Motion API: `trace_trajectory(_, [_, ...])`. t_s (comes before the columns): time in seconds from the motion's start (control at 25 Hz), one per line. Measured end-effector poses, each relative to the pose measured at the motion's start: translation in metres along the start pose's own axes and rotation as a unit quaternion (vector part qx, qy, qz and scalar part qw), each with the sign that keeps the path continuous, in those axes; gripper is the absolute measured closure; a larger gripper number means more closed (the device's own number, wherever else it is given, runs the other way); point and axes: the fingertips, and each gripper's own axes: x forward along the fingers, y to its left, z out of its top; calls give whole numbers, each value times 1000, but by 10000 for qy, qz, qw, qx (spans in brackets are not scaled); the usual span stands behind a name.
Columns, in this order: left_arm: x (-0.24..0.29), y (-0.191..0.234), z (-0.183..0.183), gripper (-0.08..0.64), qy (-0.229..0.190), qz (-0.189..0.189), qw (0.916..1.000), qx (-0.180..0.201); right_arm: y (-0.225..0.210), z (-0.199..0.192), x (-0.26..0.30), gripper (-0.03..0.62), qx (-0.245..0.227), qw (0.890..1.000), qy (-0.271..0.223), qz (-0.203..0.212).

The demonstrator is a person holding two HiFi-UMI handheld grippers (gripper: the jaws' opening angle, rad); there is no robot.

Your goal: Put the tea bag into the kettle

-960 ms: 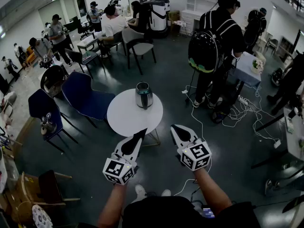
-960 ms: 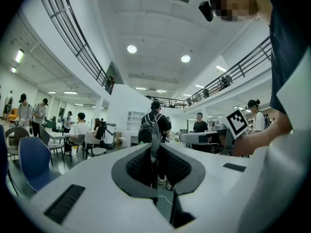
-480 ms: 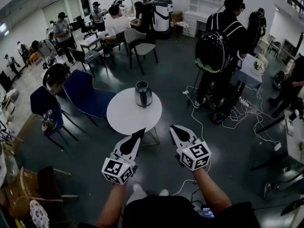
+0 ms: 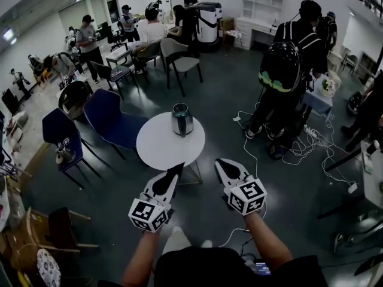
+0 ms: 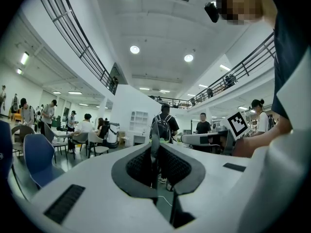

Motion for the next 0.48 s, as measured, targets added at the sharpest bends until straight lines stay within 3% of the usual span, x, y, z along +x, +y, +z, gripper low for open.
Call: trace_trajectory(0.48, [15, 15, -2, 517, 47, 42, 10000, 0, -15, 4, 14, 575, 77, 10000, -29, -16])
